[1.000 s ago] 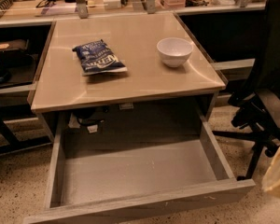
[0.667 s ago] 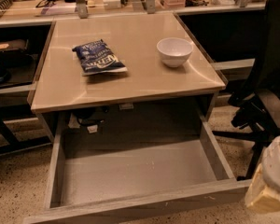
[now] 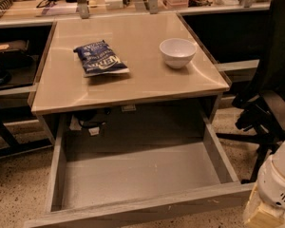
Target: Close top drawer
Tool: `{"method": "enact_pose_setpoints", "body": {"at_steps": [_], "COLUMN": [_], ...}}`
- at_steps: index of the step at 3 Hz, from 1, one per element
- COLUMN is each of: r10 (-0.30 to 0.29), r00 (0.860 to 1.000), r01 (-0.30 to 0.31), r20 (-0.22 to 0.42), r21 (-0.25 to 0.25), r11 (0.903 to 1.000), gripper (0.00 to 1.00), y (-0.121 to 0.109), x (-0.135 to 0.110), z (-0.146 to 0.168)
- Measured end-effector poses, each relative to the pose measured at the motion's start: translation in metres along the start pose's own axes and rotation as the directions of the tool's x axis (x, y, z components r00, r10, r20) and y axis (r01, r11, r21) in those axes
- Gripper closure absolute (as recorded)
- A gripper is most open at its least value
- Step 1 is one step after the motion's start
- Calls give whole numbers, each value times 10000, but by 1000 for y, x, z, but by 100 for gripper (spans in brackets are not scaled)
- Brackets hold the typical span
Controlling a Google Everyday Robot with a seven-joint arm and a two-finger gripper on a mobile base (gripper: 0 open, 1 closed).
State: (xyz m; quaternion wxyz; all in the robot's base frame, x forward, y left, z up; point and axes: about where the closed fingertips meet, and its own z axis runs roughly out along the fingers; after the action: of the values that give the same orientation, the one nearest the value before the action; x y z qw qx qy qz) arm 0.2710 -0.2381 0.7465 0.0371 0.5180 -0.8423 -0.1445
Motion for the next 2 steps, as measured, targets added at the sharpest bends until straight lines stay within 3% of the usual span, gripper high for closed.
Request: {"method": "enact_pose_setpoints", "body": {"at_steps": [1,2], "r10": [170,314], "r00": [9995,9980], "r01": [-165,-298], "r20": [257,542], "r21": [-194,-294], "r11": [9997,9991], "gripper": [100,100], "y": [-6,-28], "x": [-3,-18], "z": [21,48]}}
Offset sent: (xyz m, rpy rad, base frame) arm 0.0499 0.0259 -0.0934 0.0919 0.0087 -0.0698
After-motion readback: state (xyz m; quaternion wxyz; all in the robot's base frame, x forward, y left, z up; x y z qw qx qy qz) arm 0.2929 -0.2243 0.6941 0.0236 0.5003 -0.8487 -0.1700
